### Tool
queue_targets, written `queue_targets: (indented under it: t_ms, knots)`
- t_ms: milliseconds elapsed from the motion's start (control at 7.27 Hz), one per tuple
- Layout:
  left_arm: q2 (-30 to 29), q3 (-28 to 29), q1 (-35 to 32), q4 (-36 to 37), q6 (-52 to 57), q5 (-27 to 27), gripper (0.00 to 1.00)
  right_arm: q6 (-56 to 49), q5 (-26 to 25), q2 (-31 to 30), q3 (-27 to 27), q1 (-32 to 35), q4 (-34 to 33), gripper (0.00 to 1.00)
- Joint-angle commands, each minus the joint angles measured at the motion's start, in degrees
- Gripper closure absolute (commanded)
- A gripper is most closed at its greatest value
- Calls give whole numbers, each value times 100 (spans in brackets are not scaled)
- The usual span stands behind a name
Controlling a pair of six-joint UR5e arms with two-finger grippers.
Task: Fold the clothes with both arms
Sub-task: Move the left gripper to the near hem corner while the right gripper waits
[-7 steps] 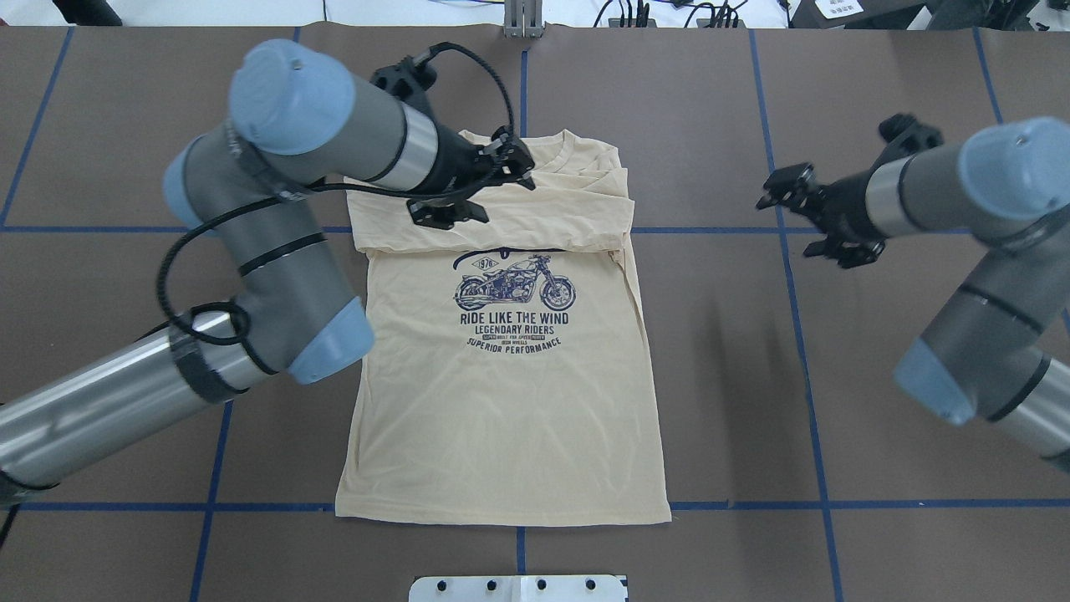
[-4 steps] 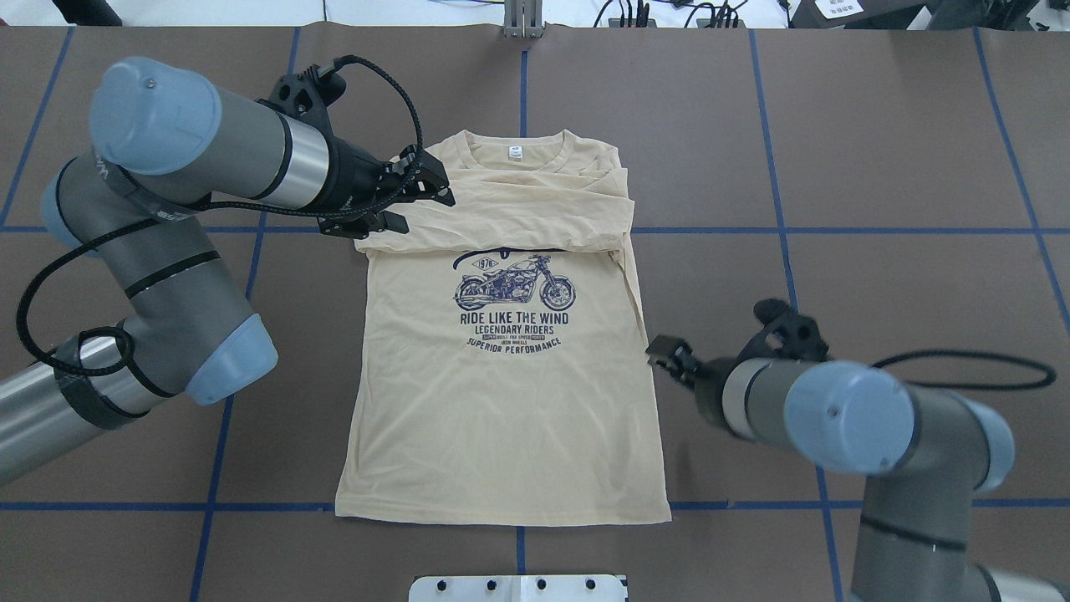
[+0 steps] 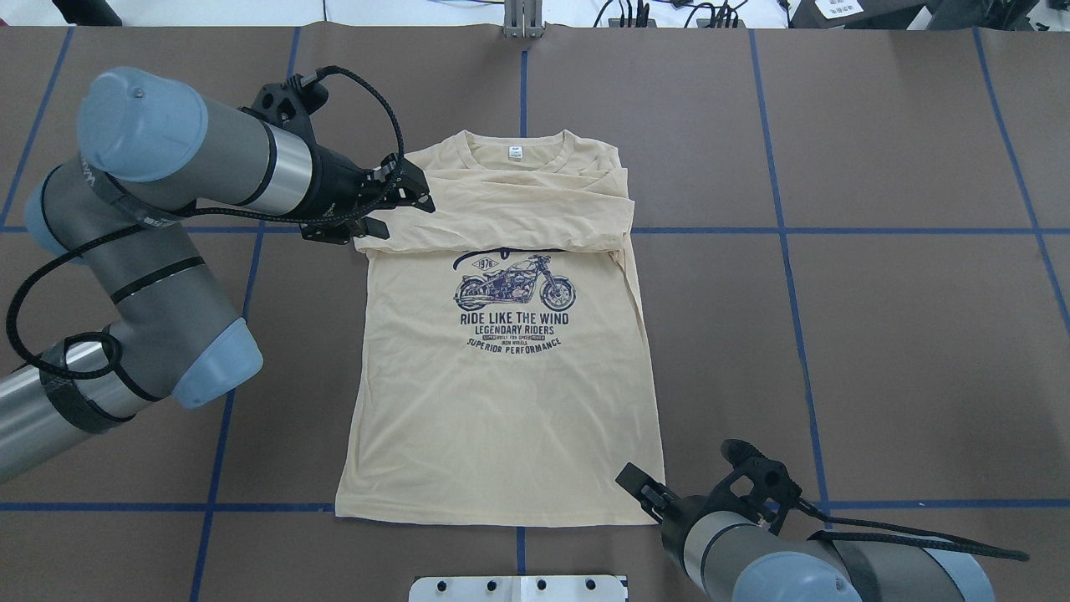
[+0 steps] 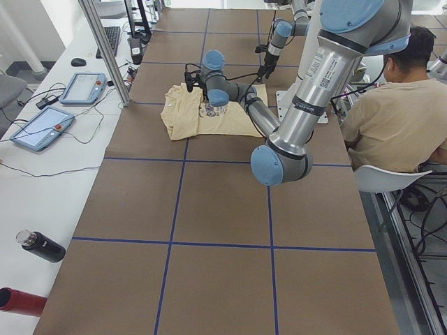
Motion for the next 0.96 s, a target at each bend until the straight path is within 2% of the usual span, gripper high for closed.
queue_targets:
  t_ms: [0, 275, 825]
  knots:
    - [-2, 6, 11, -7, 0, 11, 26, 13, 20, -20, -80, -44, -4, 4]
    - [7, 15, 2, -7, 0, 37, 26, 206, 265, 6, -176, -53, 13, 7]
    - [94, 6, 2, -7, 0, 37, 26, 207, 319, 33, -300, -35, 22, 16]
